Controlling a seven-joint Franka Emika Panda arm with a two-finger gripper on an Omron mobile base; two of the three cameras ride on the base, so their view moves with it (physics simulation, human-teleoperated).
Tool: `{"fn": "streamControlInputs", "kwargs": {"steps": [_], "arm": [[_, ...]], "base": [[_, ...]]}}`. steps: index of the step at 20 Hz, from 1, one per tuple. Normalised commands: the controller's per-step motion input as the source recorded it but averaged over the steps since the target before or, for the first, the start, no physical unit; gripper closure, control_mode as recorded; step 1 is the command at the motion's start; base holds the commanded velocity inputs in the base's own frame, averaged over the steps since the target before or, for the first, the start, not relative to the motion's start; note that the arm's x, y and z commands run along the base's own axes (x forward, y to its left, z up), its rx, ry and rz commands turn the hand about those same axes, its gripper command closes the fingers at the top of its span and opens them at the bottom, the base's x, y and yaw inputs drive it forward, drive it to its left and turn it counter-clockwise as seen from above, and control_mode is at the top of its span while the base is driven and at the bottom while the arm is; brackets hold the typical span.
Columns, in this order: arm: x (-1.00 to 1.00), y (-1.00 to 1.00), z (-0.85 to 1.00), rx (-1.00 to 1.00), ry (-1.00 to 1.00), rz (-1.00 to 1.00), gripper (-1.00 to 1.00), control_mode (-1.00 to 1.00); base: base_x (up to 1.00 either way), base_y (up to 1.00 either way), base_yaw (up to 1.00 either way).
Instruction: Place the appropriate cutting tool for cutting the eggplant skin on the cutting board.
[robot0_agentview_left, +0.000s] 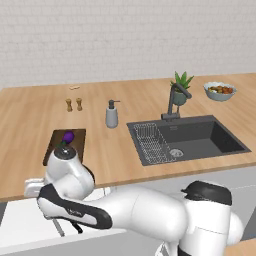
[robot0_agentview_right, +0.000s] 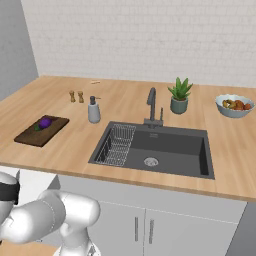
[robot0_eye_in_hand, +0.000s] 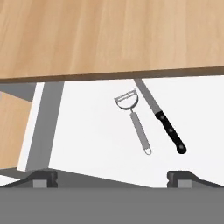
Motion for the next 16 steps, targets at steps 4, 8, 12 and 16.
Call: {"fn": "streamControlInputs", "kwargs": {"steps": [4,8,12,16], "arm": [[0.0,-0.01,-0.28,0.0,0.0,0.02,-1.0,-1.0],[0.03,-0.12,-0.43,-0.01,0.0,0.03,-1.0,-1.0],[0.1,-0.16,-0.5,-0.05,0.0,0.03,-1.0,-1.0],[0.11,-0.22,-0.43,-0.02,0.0,0.05,-1.0,-1.0]], "base": [[0.0,0.0,0.0],[0.0,0.0,0.0],[0.0,0.0,0.0],[0.0,0.0,0.0]]}}
